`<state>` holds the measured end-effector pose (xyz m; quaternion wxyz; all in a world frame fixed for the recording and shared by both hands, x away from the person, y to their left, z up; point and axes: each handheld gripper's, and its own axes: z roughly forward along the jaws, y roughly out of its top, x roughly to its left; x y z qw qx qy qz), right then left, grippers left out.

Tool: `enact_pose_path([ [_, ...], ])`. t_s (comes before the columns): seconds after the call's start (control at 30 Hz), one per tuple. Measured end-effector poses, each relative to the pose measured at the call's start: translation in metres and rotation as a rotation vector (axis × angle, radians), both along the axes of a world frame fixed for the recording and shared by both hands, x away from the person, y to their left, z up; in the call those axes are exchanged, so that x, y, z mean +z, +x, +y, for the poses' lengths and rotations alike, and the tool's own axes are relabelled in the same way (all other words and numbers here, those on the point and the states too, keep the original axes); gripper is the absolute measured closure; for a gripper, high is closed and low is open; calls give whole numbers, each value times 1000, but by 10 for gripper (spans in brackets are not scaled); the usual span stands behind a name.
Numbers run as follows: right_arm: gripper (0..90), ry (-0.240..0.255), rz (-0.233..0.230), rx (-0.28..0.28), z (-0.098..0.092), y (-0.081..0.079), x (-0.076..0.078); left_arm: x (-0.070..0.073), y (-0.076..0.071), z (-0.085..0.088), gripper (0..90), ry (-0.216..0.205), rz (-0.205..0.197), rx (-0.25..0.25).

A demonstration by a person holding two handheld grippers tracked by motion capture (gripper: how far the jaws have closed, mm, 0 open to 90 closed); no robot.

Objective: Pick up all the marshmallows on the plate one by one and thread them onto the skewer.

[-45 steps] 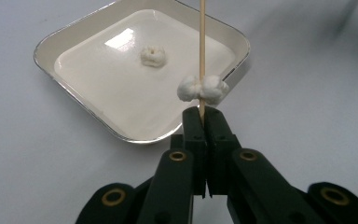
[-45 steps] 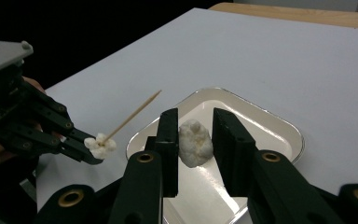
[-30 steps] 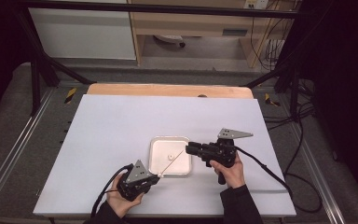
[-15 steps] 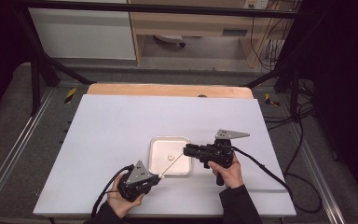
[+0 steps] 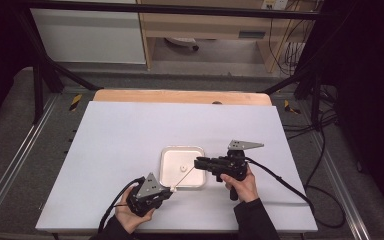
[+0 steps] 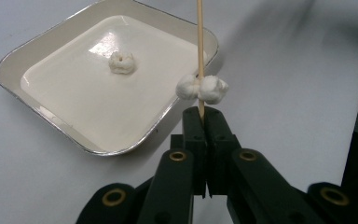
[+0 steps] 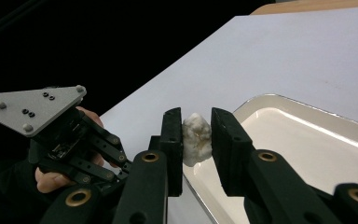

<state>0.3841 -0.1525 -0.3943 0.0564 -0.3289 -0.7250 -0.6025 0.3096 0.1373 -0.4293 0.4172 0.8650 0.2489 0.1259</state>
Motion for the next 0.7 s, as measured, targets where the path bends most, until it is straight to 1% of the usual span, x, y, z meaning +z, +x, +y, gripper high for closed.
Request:
enact_pose_path([
  [0.07,766,-2,10,9,1,0,-2,-1,0,-1,889,6,-1,-5],
  [0.2,776,-2,15,18,3,0,-4,-1,0,-1,889,18,-3,-14],
  [0.37,787,8,29,29,5,-1,-6,-1,0,0,890,19,0,-12],
  [0.47,792,-7,40,31,6,-1,-7,-1,0,-1,891,22,1,-14],
  [0.7,796,-7,47,35,8,-1,-10,-1,0,-1,891,21,6,-12],
])
